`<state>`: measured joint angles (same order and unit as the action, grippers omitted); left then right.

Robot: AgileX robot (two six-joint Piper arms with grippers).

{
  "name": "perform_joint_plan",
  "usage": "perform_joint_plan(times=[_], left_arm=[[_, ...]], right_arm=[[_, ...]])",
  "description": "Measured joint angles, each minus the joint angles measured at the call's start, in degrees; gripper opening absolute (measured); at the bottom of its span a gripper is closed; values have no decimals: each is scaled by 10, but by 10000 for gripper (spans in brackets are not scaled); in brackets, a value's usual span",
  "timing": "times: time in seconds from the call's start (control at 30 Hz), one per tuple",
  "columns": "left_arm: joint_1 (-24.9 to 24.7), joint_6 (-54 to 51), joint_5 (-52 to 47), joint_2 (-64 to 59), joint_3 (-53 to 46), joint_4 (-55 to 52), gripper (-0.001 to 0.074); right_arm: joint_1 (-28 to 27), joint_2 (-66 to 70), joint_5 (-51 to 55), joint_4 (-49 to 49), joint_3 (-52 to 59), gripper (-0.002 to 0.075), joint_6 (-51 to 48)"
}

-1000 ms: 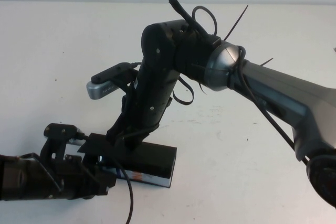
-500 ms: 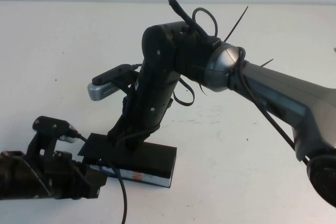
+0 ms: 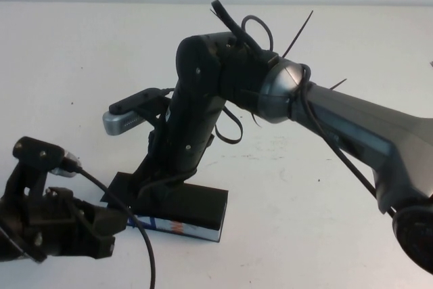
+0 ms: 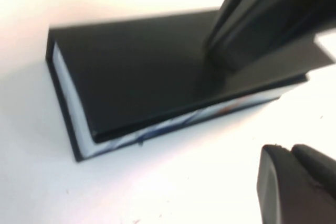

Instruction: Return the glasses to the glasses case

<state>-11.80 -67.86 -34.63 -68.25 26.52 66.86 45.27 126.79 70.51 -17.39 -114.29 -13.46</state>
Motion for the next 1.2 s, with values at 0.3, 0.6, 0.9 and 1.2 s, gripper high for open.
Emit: perform_joint_plan(times=[0.3, 0.6, 0.9, 1.2], left_arm=[[0, 14, 0, 56, -1, -2, -1], [0, 16, 21, 130, -5, -3, -1], [0, -3, 152, 389, -25, 23, -1], [0, -6, 185, 648, -137, 25, -1]], right_arm=[[7, 21, -2, 0, 0, -13, 1], [7, 10, -2, 14, 2, -13, 4], [7, -135, -2, 95, 6, -13, 59], [18, -326, 3, 135, 171, -13, 97]])
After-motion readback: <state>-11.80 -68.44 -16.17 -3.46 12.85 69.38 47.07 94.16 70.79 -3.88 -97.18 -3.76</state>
